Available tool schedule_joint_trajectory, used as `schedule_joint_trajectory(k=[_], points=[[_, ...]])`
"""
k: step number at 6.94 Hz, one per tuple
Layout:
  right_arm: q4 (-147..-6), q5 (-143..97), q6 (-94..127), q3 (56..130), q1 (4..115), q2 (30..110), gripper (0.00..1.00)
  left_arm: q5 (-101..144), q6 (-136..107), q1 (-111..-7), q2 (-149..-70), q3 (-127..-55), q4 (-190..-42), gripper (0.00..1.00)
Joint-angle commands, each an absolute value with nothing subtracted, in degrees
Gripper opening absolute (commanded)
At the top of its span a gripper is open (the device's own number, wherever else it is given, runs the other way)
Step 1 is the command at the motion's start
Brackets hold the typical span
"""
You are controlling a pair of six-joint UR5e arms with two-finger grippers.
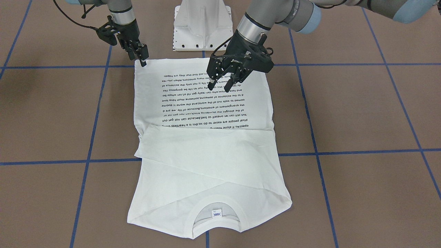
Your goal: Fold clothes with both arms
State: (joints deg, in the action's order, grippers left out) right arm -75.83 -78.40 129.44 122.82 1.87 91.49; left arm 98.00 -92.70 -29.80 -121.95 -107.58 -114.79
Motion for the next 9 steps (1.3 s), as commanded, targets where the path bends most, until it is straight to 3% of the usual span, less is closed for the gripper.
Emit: schedule_joint_trajectory(k=[1,3,6,9], points=[[-75.76,-78.84,129.46,122.26,1.15,91.58,0.73,98.00,-92.72,-29.79,-121.82,-107.84,-114.70,0.65],[-75.76,-78.92,129.38,121.30,0.88,91.32,0.68,98.00,-92.72,-29.79,-121.82,-107.84,-114.61,0.65],[-75.85,-78.93,129.46,121.55,1.05,91.67,0.00,97.48,-92.99,-29.97,-121.82,-108.02,-114.43,0.66],[-75.76,-79.63,129.38,123.21,1.23,91.93,0.00,97.03,-93.68,-28.66,-113.69,-115.27,-113.82,0.65]])
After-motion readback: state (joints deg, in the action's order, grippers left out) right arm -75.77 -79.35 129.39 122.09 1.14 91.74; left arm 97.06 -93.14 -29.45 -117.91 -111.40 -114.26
